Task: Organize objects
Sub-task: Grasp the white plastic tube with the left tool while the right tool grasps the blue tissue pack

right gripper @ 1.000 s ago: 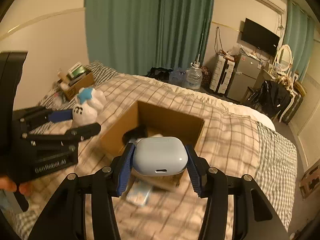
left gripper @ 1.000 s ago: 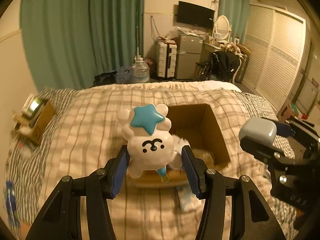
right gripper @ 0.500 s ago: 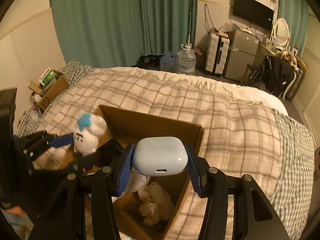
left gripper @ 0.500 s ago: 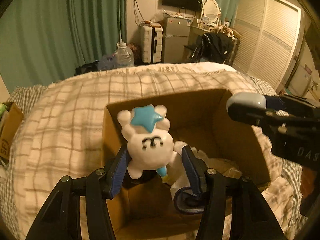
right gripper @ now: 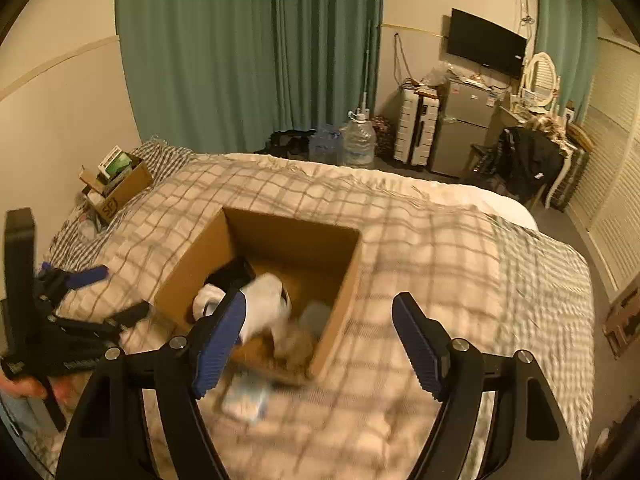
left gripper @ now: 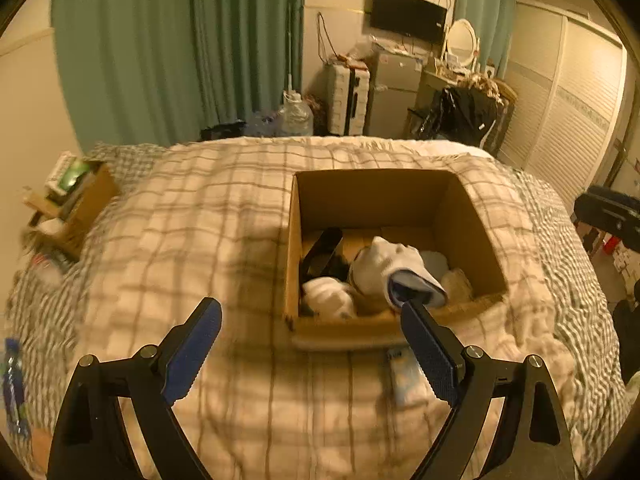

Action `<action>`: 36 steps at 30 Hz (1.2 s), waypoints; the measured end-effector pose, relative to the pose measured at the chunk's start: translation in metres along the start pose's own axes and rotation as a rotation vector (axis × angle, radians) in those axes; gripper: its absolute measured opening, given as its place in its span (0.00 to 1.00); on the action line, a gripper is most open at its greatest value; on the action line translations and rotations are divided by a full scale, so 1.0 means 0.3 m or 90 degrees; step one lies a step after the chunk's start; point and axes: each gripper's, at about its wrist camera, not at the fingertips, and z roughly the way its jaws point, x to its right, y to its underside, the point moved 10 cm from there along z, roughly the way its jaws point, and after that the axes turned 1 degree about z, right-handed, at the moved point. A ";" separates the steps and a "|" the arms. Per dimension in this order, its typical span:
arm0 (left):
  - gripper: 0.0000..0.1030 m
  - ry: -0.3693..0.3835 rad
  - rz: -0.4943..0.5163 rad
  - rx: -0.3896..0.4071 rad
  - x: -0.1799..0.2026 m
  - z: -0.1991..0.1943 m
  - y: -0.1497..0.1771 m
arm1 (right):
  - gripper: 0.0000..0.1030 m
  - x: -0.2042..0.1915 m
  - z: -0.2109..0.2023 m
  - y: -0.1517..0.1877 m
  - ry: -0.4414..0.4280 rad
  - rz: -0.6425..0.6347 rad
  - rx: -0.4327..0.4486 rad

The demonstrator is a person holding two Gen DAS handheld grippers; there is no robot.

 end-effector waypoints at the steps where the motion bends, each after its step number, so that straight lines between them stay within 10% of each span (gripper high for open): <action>1: 0.91 -0.004 -0.001 0.005 0.001 -0.037 0.011 | 0.73 0.005 -0.030 0.020 0.002 0.001 0.000; 12: 0.95 -0.010 -0.040 0.012 0.039 -0.194 0.247 | 0.73 -0.034 -0.222 0.320 0.014 0.026 -0.033; 27: 0.84 0.027 0.072 -0.153 0.243 0.062 0.611 | 0.73 -0.113 0.028 0.585 0.015 0.019 -0.155; 36: 0.84 0.058 0.084 -0.218 0.281 0.138 0.651 | 0.73 -0.089 0.104 0.613 0.018 0.031 -0.177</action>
